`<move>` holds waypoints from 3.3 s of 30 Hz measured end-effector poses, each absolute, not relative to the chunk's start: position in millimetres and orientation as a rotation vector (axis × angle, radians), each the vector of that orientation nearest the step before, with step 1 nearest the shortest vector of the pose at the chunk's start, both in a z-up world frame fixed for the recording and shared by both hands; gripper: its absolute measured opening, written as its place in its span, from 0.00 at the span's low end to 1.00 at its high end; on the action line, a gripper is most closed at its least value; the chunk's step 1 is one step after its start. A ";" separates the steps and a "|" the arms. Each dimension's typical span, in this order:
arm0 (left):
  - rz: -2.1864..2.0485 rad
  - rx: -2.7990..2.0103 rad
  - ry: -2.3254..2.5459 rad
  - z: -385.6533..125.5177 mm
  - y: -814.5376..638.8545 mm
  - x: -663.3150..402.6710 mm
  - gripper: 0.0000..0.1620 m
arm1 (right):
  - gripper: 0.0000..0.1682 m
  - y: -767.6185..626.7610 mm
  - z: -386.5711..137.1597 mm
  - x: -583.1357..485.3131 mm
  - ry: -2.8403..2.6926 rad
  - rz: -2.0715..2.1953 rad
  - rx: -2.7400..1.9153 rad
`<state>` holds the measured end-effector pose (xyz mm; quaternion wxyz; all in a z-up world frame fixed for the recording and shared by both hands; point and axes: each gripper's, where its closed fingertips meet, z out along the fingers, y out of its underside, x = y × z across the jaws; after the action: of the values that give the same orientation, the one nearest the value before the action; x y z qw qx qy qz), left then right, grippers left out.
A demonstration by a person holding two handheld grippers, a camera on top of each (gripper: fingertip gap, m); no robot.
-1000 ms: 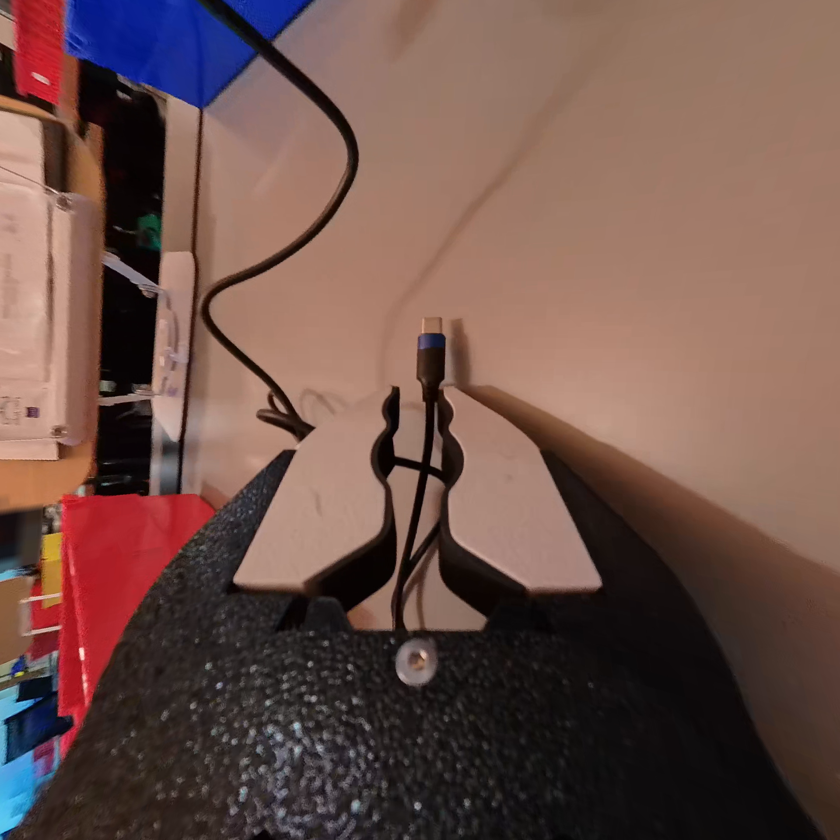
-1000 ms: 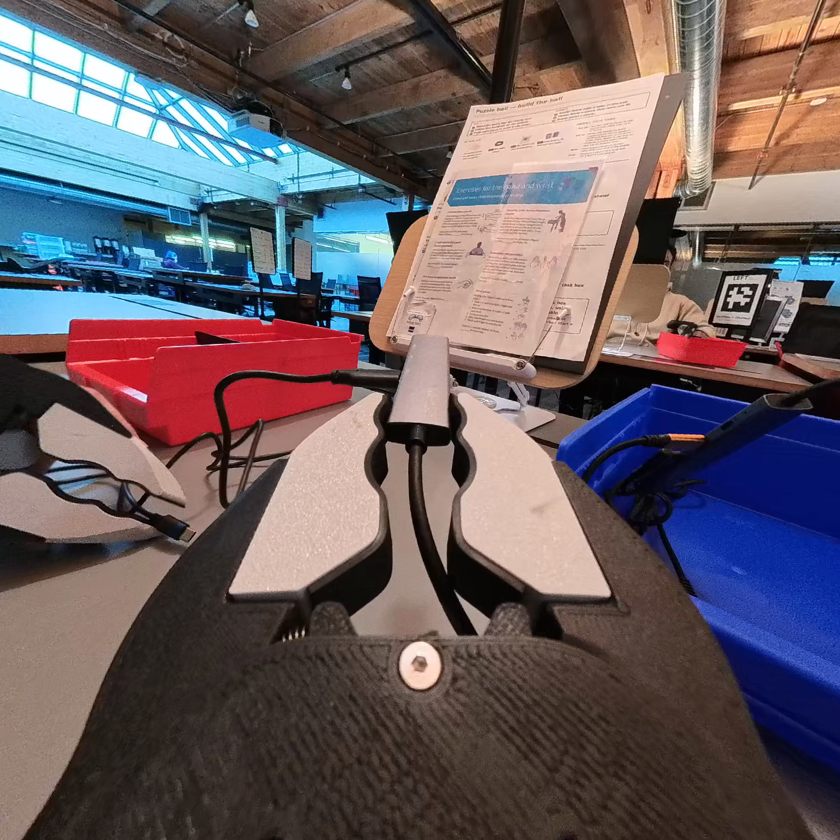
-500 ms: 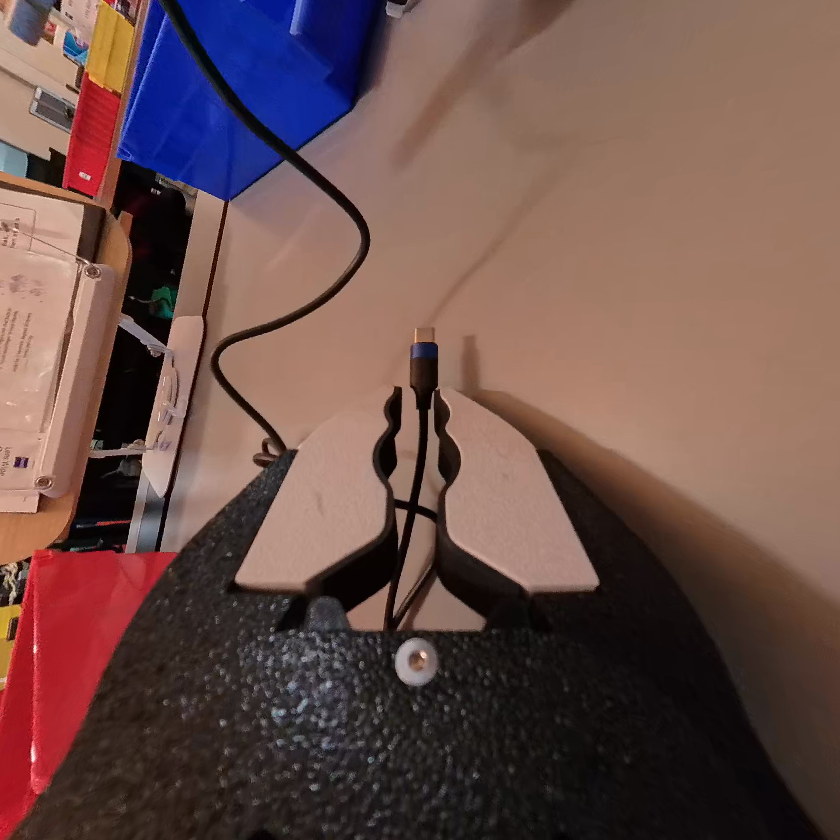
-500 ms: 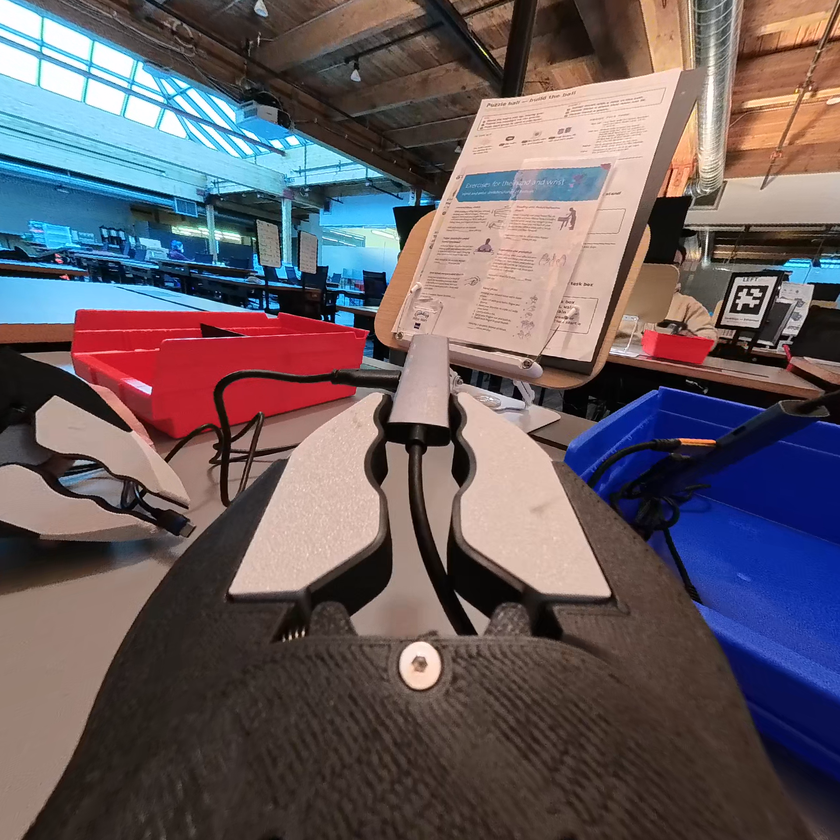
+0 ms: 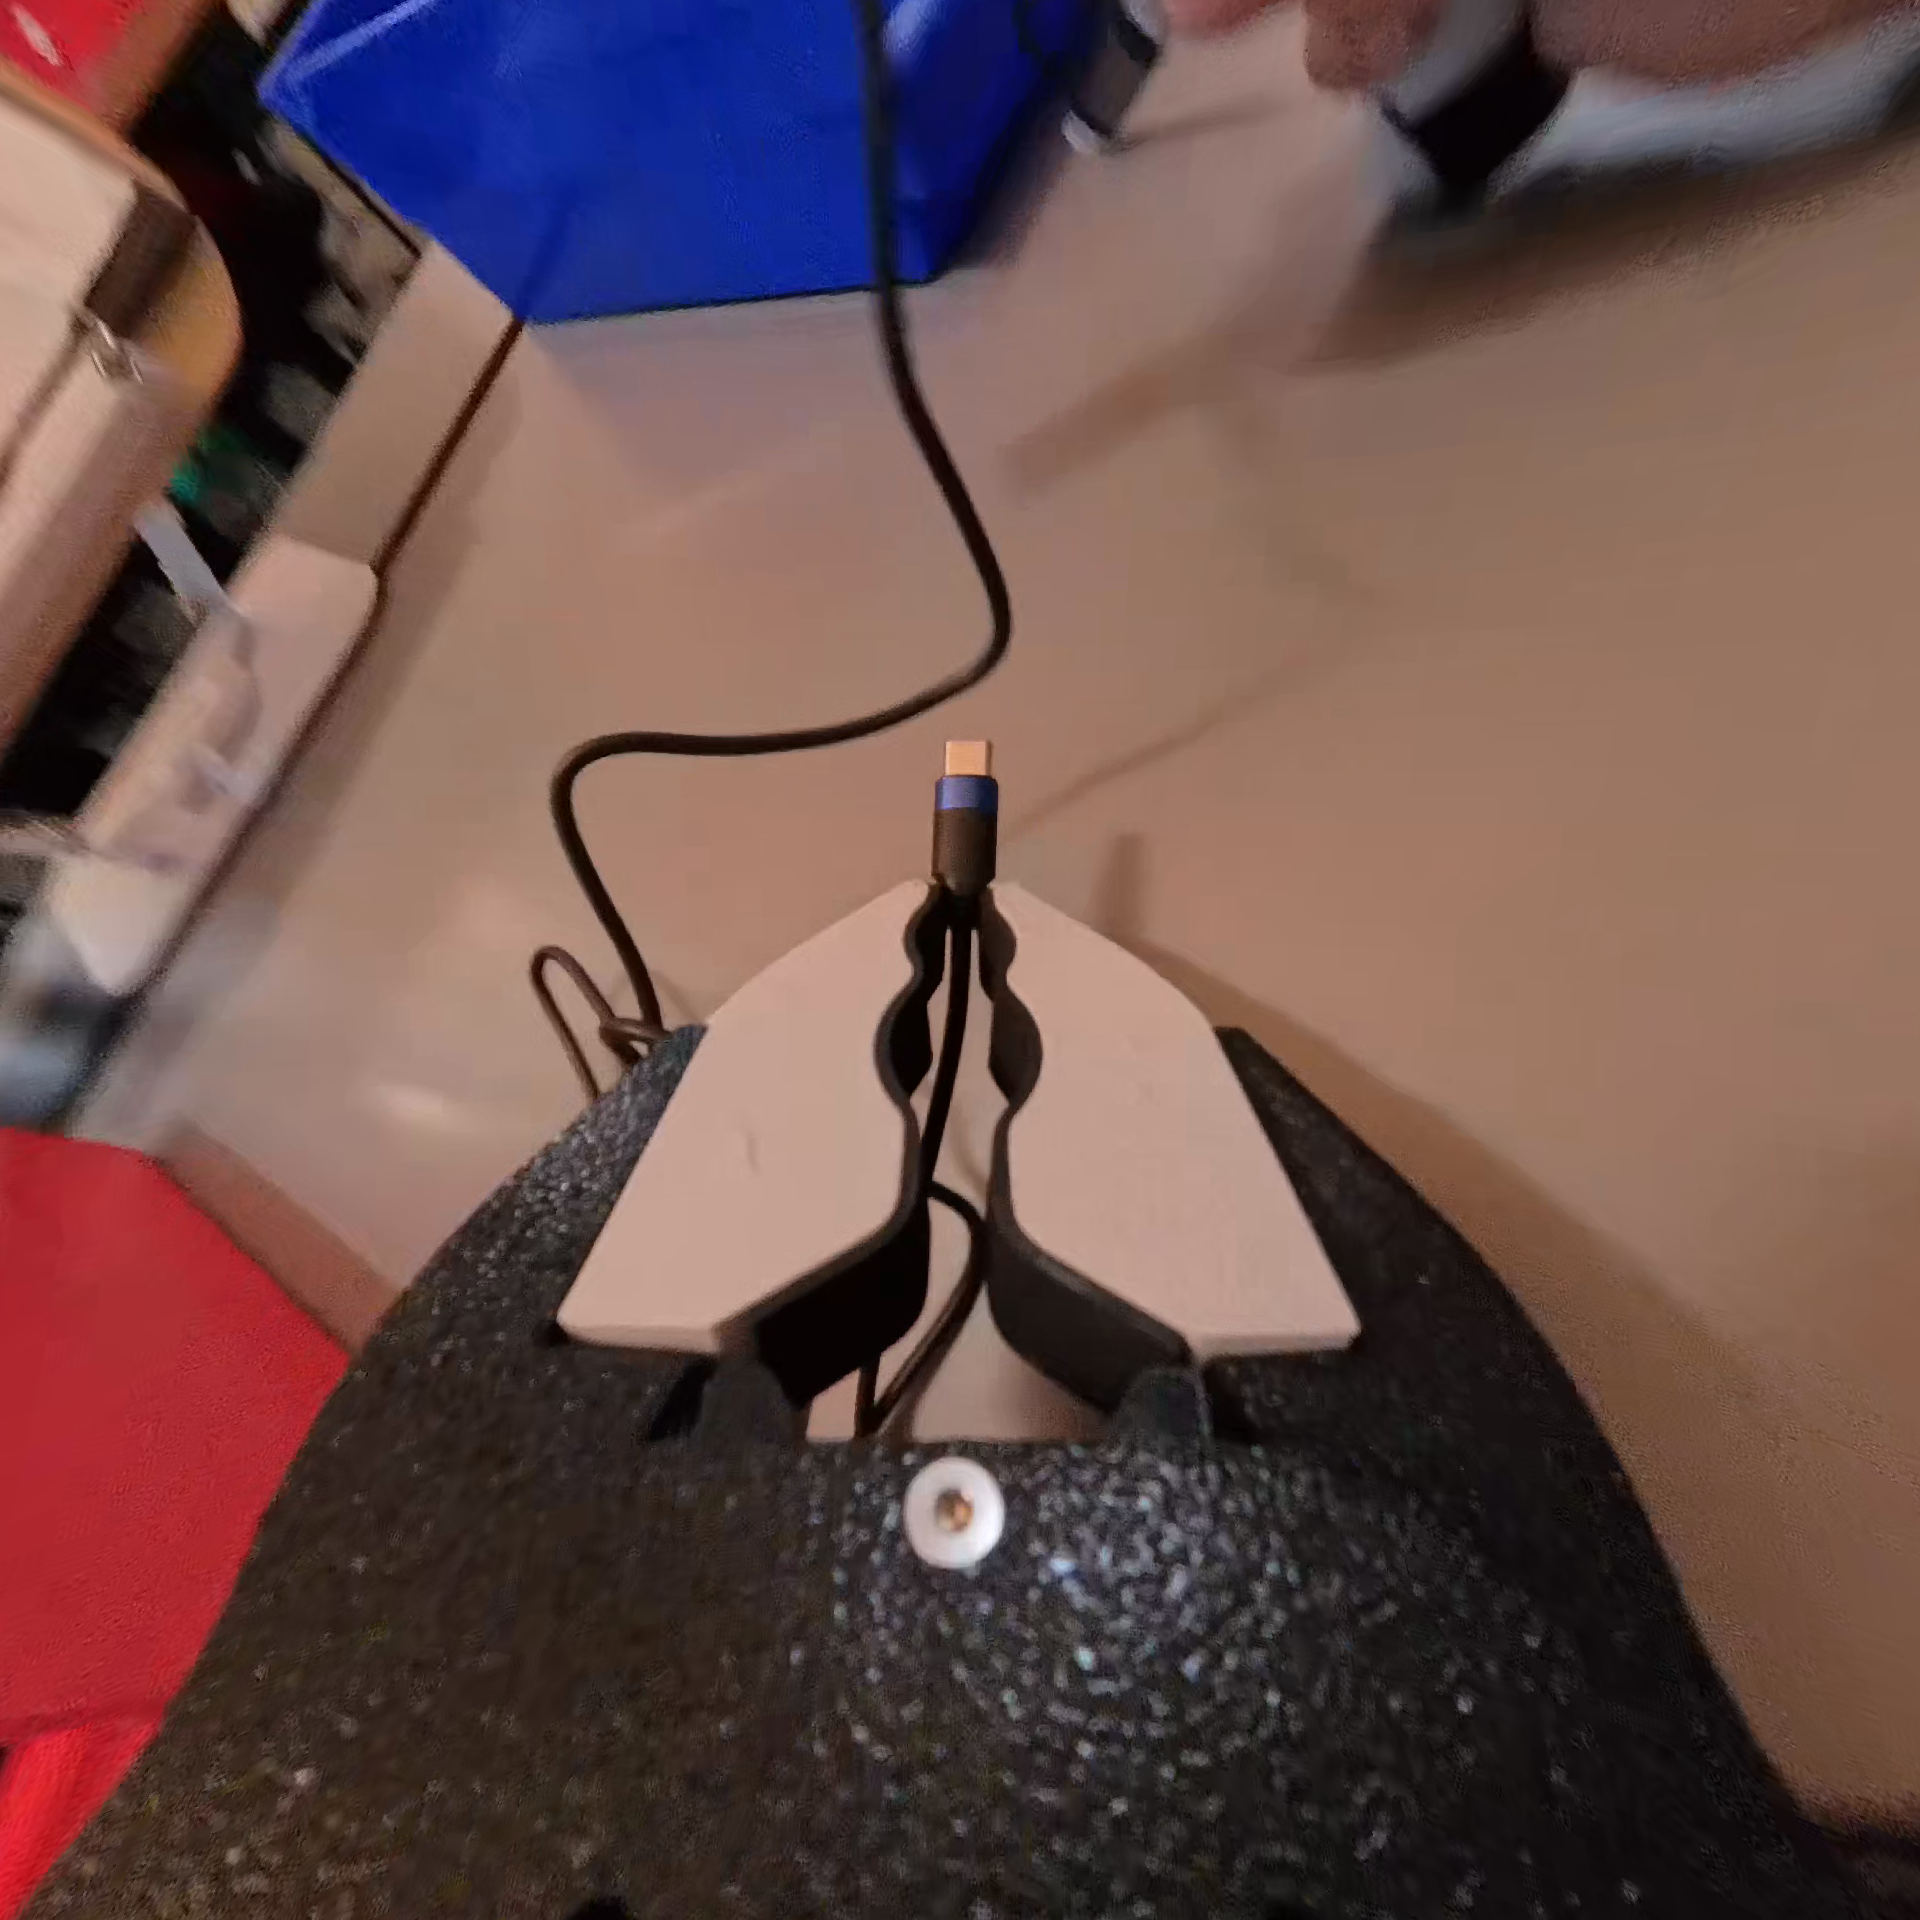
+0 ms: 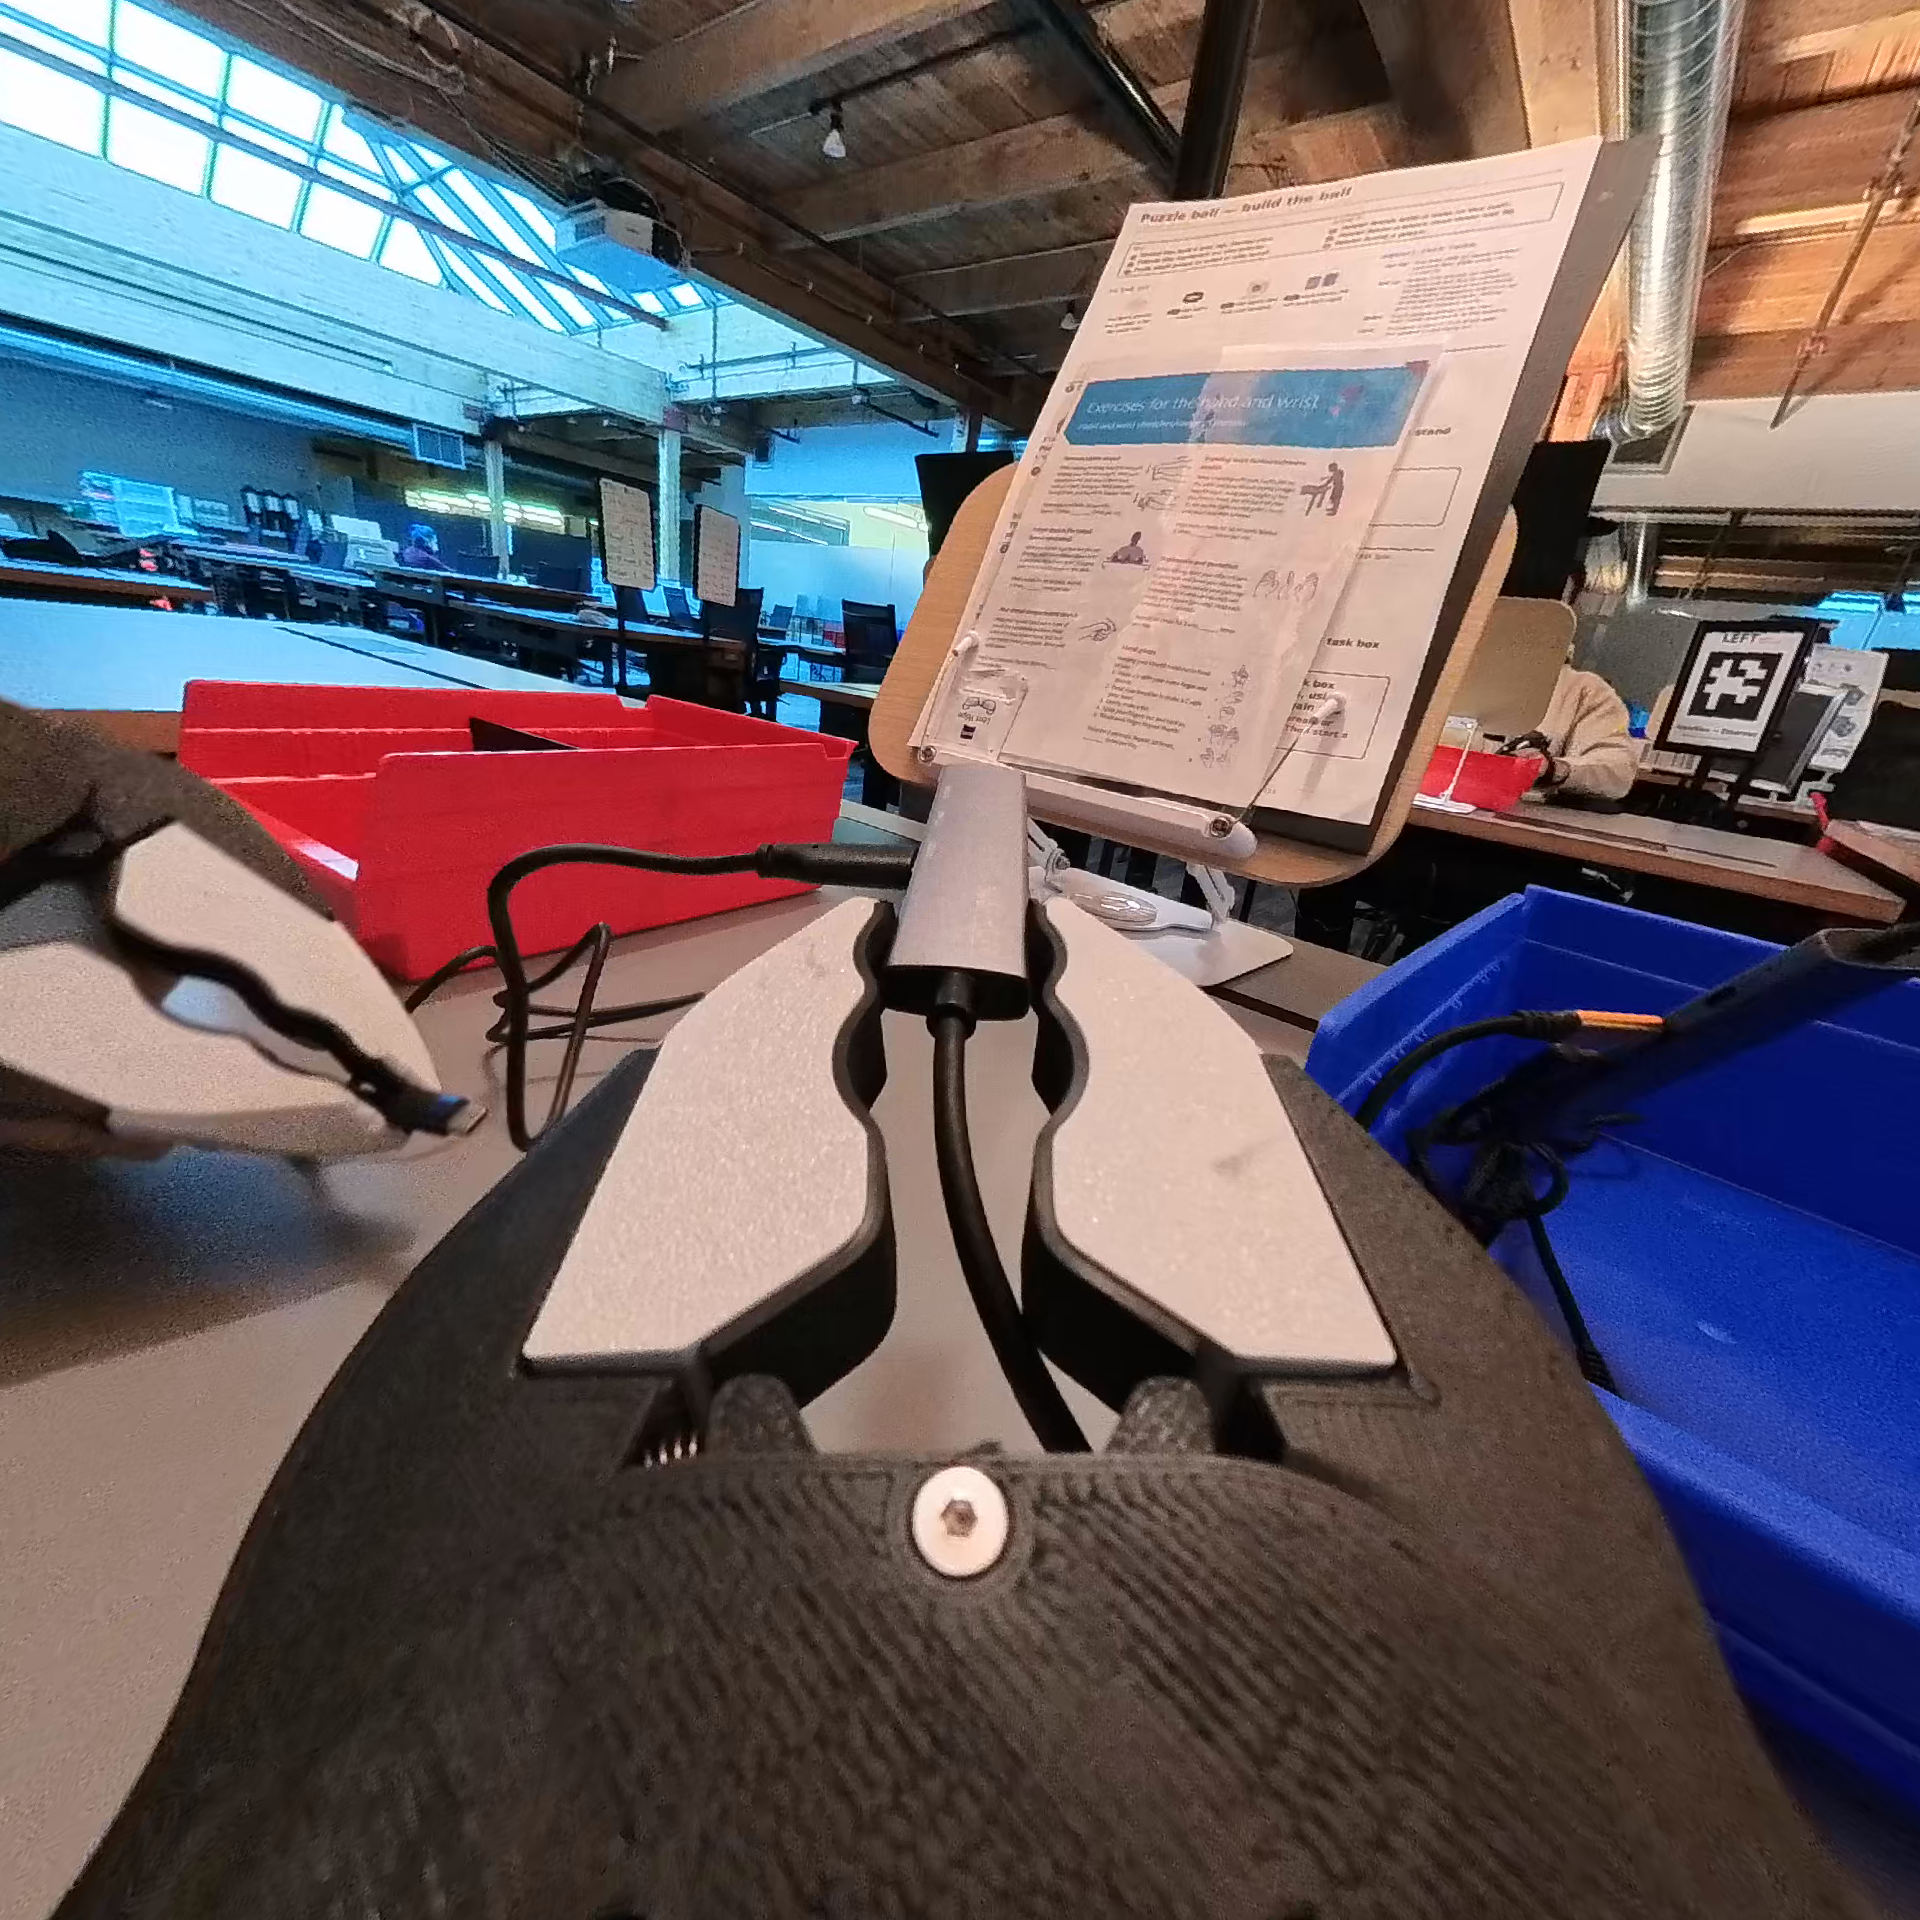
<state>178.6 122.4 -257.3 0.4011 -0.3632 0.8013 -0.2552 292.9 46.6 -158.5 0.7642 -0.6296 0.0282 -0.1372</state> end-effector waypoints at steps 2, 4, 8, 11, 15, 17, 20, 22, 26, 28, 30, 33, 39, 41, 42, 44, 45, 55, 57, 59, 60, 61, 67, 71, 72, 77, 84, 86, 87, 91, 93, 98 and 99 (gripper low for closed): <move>-0.775 -1.122 1.983 -243.8 120.2 181.7 0.03 | 0.15 47.2 -158.9 291.7 0.053 -0.298 -1.372; -0.910 -1.290 1.958 -229.1 114.6 183.4 0.03 | 0.15 48.6 -159.8 289.1 0.034 -0.289 -1.380; -1.073 -1.410 1.865 -192.0 108.6 186.2 0.03 | 0.15 52.4 -159.4 281.7 0.016 -0.241 -1.377; -1.059 -1.415 1.804 -179.3 111.9 184.9 0.03 | 0.14 58.7 -160.7 270.2 -0.015 -0.183 -1.389; -0.864 -1.414 1.807 -180.7 127.8 179.4 0.03 | 0.14 74.2 -163.9 244.3 -0.084 -0.125 -1.415; -0.922 -1.440 1.824 -180.7 122.2 177.0 0.03 | 0.15 83.5 -166.4 229.5 -0.131 -0.138 -1.431; -0.908 -1.455 1.830 -184.9 126.3 174.5 0.03 | 0.14 94.8 -172.7 207.1 -0.227 -0.149 -1.467; -0.903 -1.462 1.830 -185.7 130.2 172.9 0.03 | 0.14 98.6 -177.6 199.4 -0.282 -0.197 -1.490; -0.871 -1.485 1.876 -191.2 133.2 167.0 0.03 | 0.15 100.5 -180.3 197.7 -0.297 -0.209 -1.507; -0.842 -1.483 1.892 -194.7 134.6 166.5 0.03 | 0.15 98.9 -177.7 200.8 -0.271 -0.192 -1.494; -0.851 -1.482 1.888 -196.4 133.0 168.4 0.03 | 0.15 97.9 -176.4 201.8 -0.262 -0.179 -1.487; -0.858 -1.464 1.856 -193.9 132.2 171.8 0.03 | 0.15 98.5 -177.3 201.3 -0.266 -0.188 -1.492; -0.858 -1.467 1.863 -198.4 127.3 173.8 0.03 | 0.15 98.4 -177.2 201.9 -0.262 -0.191 -1.492; -0.854 -1.462 1.848 -197.5 127.0 174.8 0.03 | 0.15 97.9 -176.4 202.7 -0.255 -0.186 -1.487; -0.850 -1.464 1.847 -197.3 126.6 174.9 0.03 | 0.15 97.7 -176.1 202.9 -0.254 -0.182 -1.486; -0.834 -1.463 1.846 -197.6 127.0 174.9 0.03 | 0.15 98.1 -176.6 203.0 -0.254 -0.188 -1.489; -0.830 -1.464 1.844 -198.1 127.2 175.0 0.03 | 0.15 98.4 -176.9 202.8 -0.255 -0.191 -1.492; -0.826 -1.474 1.805 -196.8 129.5 176.5 0.03 | 0.15 99.5 -178.5 202.1 -0.262 -0.194 -1.503; -0.837 -1.467 1.784 -198.1 129.0 179.7 0.03 | 0.15 99.3 -178.0 203.7 -0.247 -0.173 -1.506; -0.824 -1.449 1.773 -200.1 130.0 181.9 0.03 | 0.15 99.6 -179.5 204.6 -0.236 -0.142 -1.525; -0.814 -1.433 1.768 -200.4 130.8 182.6 0.03 | 0.15 99.7 -180.7 204.7 -0.235 -0.141 -1.536; -0.814 -1.416 1.760 -199.3 130.9 183.2 0.03 | 0.15 99.4 -180.7 205.0 -0.233 -0.138 -1.536; -0.802 -1.354 1.718 -192.2 130.7 185.3 0.03 | 0.15 100.8 -182.2 206.2 -0.227 -0.166 -1.549; -0.851 -1.329 1.664 -187.1 129.2 187.8 0.03 | 0.15 99.5 -180.5 207.8 -0.208 -0.141 -1.542; -0.871 -1.323 1.655 -184.9 128.2 188.0 0.03 | 0.15 98.8 -179.7 207.6 -0.208 -0.134 -1.534; -0.860 -1.303 1.668 -184.3 130.7 186.1 0.03 | 0.16 100.7 -183.5 204.2 -0.235 -0.142 -1.560; -0.915 -1.304 1.652 -185.2 130.6 187.1 0.03 | 0.16 100.4 -183.2 204.2 -0.235 -0.148 -1.558; -0.915 -1.298 1.647 -186.8 130.3 189.8 0.03 | 0.16 99.8 -181.5 207.1 -0.214 -0.141 -1.550; -0.917 -1.296 1.633 -187.2 129.9 191.5 0.03 | 0.16 99.6 -180.5 209.2 -0.199 -0.144 -1.545; -0.976 -1.291 1.536 -182.8 125.4 195.6 0.03 | 0.15 96.2 -171.4 213.7 -0.146 -0.089 -1.479; -0.987 -1.285 1.499 -179.3 123.8 196.2 0.03 | 0.15 95.1 -167.7 214.5 -0.127 -0.079 -1.449; -1.081 -1.373 1.468 -182.6 121.1 196.7 0.03 | 0.17 94.5 -163.5 217.5 -0.085 -0.107 -1.415; -1.108 -1.397 1.457 -183.2 120.9 196.8 0.03 | 0.16 95.1 -164.1 217.5 -0.085 -0.116 -1.420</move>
<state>196.8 120.9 -183.2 0.4072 -0.5541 0.5779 -0.4395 217.5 95.1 -164.1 0.7560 -0.6513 -0.0391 -0.0533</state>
